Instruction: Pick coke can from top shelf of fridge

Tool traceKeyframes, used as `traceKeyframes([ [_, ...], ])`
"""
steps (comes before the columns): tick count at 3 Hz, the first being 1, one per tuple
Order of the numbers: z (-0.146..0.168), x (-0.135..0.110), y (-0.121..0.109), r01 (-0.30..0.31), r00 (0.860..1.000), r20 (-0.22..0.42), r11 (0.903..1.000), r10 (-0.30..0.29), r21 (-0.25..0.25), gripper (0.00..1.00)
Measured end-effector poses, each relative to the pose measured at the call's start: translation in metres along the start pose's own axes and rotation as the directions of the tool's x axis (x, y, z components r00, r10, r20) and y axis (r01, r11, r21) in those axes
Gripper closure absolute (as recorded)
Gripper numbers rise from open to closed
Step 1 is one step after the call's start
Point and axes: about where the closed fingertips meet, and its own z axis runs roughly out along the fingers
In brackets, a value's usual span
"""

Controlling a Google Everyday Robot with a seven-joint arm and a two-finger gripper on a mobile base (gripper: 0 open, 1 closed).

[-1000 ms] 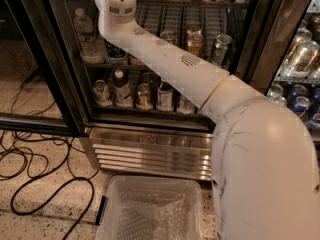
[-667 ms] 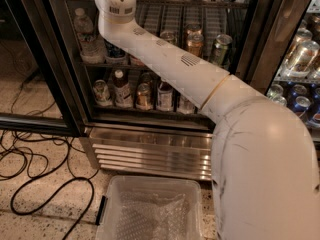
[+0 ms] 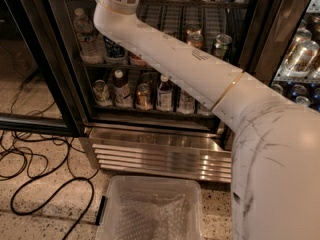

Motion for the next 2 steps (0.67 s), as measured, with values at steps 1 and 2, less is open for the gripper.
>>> traceKeyframes([
  [1,-0.0097,-0.0126,-0.0038,-0.096,0.995,-0.030,0.9954,0.095,-0.011,1.00],
  [2,-0.0097,-0.0127,-0.0038,-0.097,0.995,-0.031,0.9953,0.096,-0.011,1.00],
])
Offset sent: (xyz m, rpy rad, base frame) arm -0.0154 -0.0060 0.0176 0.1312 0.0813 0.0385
